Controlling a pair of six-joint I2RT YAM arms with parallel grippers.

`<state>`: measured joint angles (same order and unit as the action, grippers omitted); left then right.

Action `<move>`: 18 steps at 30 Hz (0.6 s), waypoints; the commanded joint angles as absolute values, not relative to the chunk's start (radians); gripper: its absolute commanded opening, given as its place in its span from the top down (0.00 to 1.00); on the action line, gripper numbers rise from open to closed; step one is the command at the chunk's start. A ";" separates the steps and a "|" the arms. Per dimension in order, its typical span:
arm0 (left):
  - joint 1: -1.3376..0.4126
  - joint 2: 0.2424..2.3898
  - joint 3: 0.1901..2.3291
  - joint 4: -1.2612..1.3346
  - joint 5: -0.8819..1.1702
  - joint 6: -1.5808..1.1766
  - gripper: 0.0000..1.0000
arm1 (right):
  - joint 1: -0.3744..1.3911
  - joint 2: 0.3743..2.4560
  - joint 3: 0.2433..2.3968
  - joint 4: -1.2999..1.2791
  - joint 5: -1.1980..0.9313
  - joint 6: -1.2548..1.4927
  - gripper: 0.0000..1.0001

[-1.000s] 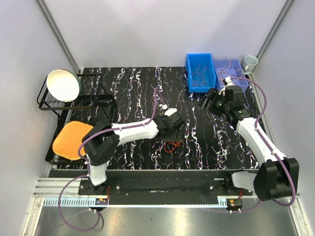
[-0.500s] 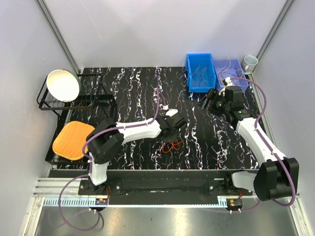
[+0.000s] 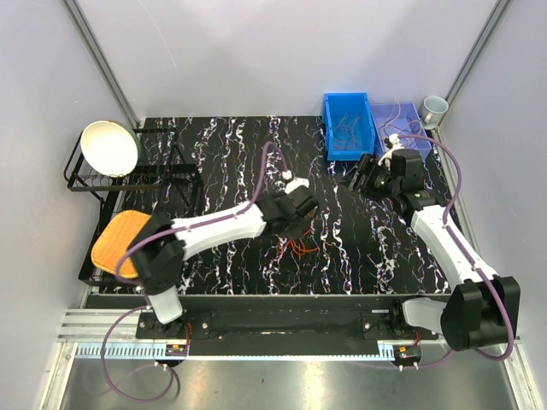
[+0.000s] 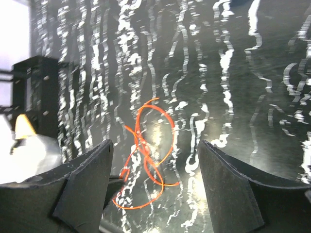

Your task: Untangle the cables

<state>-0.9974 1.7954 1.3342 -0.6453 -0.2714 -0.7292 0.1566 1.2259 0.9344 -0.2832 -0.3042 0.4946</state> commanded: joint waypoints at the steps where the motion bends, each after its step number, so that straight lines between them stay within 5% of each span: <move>1: -0.989 1.617 1.371 -0.638 -0.284 -0.603 1.00 | 0.156 1.193 0.951 -0.235 -0.474 0.511 0.24; 18: -0.960 1.413 1.310 -0.650 -0.227 -0.505 1.00 | 0.288 1.181 0.861 -0.120 -0.620 0.638 0.23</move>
